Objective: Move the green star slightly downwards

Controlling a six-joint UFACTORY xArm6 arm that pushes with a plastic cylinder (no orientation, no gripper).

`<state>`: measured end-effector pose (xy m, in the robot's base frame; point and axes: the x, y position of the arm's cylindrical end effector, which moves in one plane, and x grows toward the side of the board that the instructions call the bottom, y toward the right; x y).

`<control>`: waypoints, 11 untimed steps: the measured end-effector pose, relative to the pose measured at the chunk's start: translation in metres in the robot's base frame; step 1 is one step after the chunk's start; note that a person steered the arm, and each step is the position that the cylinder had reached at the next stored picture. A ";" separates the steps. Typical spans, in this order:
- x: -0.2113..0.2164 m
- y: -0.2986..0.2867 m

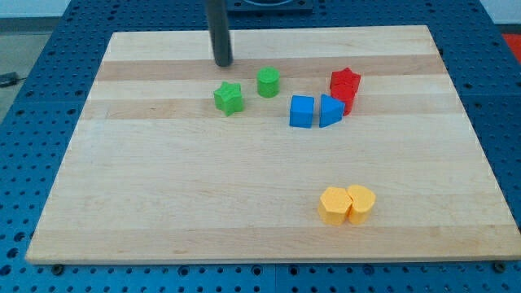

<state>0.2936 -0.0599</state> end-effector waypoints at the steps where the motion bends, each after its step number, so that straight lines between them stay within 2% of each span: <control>1: 0.036 0.014; 3: 0.104 0.006; 7: 0.106 -0.112; 9: 0.169 -0.123; 10: 0.183 -0.099; 11: 0.171 -0.101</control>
